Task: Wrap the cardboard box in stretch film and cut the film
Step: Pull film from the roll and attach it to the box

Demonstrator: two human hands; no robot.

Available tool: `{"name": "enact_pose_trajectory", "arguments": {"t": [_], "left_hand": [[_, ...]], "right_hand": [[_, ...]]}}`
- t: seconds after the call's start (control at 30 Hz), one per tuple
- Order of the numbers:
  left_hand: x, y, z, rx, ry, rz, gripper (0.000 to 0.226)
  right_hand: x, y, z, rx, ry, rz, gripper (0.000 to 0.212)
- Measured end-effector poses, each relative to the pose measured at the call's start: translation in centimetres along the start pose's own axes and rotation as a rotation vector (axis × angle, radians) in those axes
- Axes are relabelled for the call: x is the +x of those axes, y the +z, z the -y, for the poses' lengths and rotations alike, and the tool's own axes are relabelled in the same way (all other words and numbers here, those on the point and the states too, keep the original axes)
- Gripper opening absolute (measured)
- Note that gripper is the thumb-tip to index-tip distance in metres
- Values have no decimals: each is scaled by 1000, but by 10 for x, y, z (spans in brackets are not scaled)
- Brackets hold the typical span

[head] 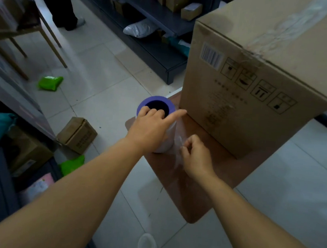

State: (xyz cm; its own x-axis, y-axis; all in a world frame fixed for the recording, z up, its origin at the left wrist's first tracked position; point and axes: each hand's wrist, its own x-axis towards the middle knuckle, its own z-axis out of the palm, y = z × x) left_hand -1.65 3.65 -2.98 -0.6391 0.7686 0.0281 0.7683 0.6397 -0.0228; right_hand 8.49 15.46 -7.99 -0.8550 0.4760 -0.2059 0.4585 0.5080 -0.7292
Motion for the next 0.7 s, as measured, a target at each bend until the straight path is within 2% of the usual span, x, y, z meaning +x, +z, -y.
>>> {"name": "enact_pose_trajectory", "arguments": {"t": [0.13, 0.27, 0.4, 0.47, 0.57, 0.7], "left_hand": [[7, -4, -31, -31, 51, 104, 53], [11, -2, -51, -51, 42, 235, 78], [10, -3, -61, -51, 62, 253, 102], [9, -4, -65, -32, 80, 317, 106], [11, -12, -69, -51, 14, 396, 109], [19, -19, -80, -32, -63, 377, 105]], "right_hand": [[-13, -31, -26, -89, -5, 11, 15], [-25, -59, -44, -114, 6, -33, 14], [-32, -83, -56, -121, 14, -58, 12], [-36, -93, -60, -112, -1, -69, 12], [-44, -106, -68, -97, 6, -82, 11], [-49, -129, -79, -73, 31, -175, 15]]}}
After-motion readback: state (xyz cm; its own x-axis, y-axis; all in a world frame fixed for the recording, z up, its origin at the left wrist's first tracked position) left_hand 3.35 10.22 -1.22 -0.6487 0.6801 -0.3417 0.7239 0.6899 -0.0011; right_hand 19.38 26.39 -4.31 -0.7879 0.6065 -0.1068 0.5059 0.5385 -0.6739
